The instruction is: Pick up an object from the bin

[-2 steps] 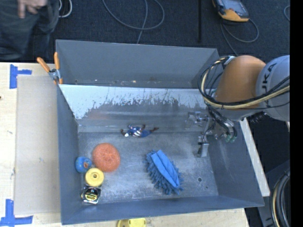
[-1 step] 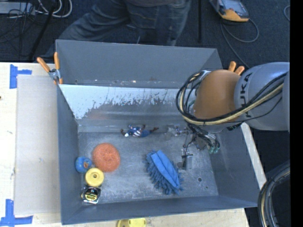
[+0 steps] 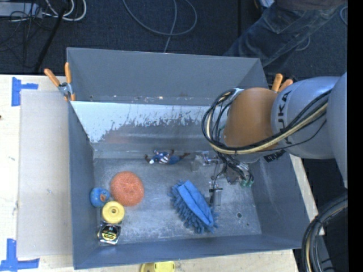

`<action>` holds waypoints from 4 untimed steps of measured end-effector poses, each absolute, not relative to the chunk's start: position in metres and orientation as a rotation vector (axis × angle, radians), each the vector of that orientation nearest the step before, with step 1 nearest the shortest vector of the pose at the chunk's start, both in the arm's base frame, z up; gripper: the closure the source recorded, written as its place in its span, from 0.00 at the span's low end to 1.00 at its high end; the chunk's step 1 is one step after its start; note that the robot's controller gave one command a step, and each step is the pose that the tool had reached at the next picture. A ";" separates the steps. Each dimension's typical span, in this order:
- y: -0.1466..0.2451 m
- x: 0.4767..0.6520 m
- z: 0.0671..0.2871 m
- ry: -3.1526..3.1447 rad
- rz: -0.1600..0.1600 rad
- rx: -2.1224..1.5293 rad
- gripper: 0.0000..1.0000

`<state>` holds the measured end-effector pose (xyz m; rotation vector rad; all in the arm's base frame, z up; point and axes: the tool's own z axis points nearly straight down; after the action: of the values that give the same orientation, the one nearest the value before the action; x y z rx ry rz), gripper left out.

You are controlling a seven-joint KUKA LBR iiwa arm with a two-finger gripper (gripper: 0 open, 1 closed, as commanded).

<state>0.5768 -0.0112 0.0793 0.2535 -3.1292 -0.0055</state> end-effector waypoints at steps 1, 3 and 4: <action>-0.005 0.563 0.074 -3.131 0.002 0.239 0.00; 0.028 0.530 0.073 -2.958 -0.001 1.058 1.00; 0.028 0.530 0.073 -2.958 -0.001 1.058 1.00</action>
Offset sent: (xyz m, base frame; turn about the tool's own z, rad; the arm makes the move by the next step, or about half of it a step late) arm -0.0557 0.0430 -0.0070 -0.2264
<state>0.5301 0.0281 0.0730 1.0583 -2.9583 -0.0013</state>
